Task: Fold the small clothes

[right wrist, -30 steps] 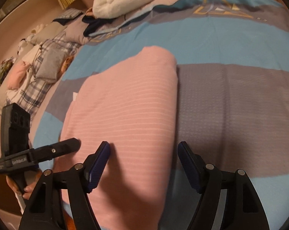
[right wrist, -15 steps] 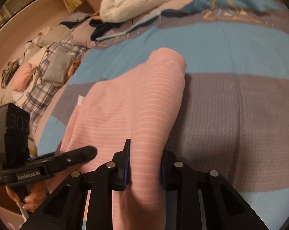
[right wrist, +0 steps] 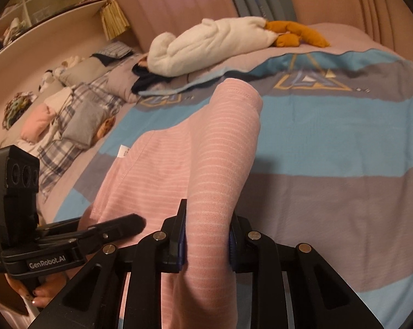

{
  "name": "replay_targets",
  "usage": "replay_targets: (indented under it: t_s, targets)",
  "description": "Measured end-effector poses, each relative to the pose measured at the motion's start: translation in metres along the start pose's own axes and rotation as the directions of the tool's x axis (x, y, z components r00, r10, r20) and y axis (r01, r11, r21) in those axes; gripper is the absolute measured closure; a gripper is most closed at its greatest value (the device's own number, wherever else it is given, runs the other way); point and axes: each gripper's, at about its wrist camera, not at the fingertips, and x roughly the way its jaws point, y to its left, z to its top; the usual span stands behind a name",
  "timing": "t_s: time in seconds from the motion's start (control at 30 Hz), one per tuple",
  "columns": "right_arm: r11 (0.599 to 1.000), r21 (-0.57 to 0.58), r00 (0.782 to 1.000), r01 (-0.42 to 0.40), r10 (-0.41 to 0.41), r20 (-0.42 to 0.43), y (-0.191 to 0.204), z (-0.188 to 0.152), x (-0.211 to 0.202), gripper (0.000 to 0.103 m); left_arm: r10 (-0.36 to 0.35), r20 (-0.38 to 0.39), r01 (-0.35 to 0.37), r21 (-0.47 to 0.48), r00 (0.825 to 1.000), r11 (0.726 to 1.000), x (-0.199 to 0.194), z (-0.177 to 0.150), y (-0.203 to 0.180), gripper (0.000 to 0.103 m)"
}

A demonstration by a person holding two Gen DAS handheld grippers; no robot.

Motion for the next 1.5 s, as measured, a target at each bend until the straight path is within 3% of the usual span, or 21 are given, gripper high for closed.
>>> replay_targets:
  t_s: [0.3, 0.67, 1.07, 1.5]
  targets:
    - [0.998, 0.05, 0.999, 0.045, -0.044, -0.011, -0.032, -0.001, 0.008, 0.078, 0.031, -0.022, -0.03, 0.03, 0.999, 0.999, 0.032, 0.007, -0.017, 0.07]
    - [0.992, 0.111, 0.993, 0.065, -0.053, -0.106, -0.049, -0.016, 0.041, 0.078, 0.077, -0.115, -0.078, -0.003, 0.99, 0.997, 0.074, 0.002, 0.0, 0.07]
    - [0.981, 0.154, 0.985, 0.115, -0.092, -0.147, -0.056, -0.021, 0.047, 0.077, 0.076, -0.157, -0.087, -0.062, 0.985, 0.994, 0.084, -0.004, 0.014, 0.064]
    - [0.959, 0.208, 0.975, 0.194, -0.164, -0.152, -0.059, -0.028, 0.029, 0.065, 0.065, -0.163, -0.083, -0.107, 0.985, 0.991, 0.063, -0.01, 0.023, 0.053]
